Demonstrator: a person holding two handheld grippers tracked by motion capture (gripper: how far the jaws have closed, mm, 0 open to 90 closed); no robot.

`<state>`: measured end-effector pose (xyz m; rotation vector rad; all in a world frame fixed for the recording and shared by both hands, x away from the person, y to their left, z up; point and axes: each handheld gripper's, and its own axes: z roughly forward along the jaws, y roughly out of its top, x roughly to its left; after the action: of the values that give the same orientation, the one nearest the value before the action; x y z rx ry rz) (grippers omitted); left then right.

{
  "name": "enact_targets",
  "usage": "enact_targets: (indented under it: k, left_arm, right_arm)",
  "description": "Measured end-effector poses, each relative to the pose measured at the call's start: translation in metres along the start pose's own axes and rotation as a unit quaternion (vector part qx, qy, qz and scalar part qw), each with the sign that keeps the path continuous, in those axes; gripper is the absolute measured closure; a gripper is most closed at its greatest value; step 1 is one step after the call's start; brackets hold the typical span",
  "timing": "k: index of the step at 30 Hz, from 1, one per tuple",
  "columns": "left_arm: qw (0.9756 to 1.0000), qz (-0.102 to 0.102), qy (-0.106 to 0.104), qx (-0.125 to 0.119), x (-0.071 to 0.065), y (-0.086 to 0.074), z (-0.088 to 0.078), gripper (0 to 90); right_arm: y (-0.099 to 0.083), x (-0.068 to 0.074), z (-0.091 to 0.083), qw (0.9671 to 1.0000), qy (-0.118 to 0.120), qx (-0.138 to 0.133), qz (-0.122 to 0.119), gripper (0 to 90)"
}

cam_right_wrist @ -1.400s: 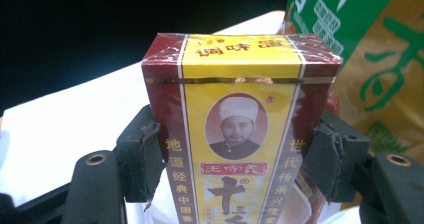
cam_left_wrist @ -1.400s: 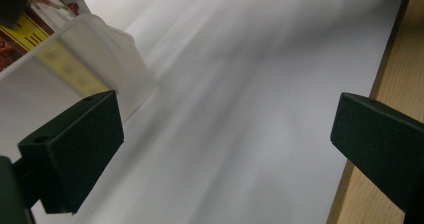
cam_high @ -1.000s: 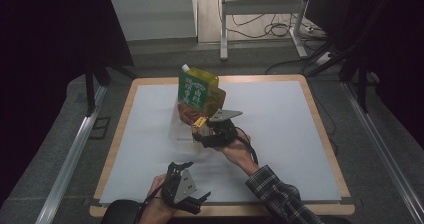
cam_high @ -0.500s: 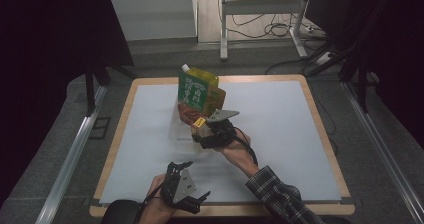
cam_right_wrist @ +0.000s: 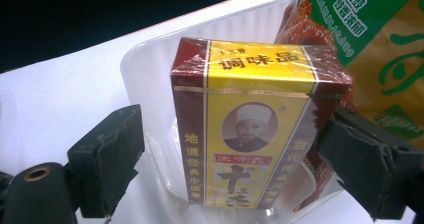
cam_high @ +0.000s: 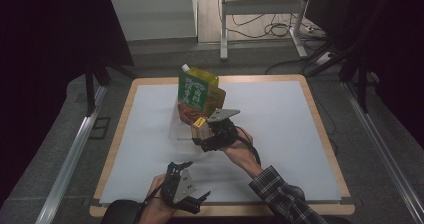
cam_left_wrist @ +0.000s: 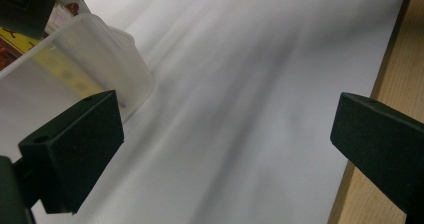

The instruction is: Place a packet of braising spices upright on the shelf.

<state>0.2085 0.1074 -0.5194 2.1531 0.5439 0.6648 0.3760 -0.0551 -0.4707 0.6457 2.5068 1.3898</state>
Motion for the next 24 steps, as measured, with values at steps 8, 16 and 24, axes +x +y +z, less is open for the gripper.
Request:
enact_targets:
  k: [8, 16, 24]
  left_arm:
    - [1.0, 0.0, 0.001, -0.001, 0.0, 0.0, 0.0, 0.2]
    - [1.0, -0.002, 0.002, -0.001, 0.0, 0.0, 0.0, 0.2]
    - [1.0, -0.001, 0.002, 0.0, 0.0, 0.0, 0.0, 0.2]
  right_arm:
    - [0.003, 0.0, -0.009, 1.0, 0.005, 0.003, -0.001, 9.8]
    - [0.002, 0.001, -0.015, 0.9999, 0.007, 0.014, -0.003, 9.3]
    - [0.0, 0.001, -0.022, 0.9996, 0.005, 0.026, -0.007, 8.9]
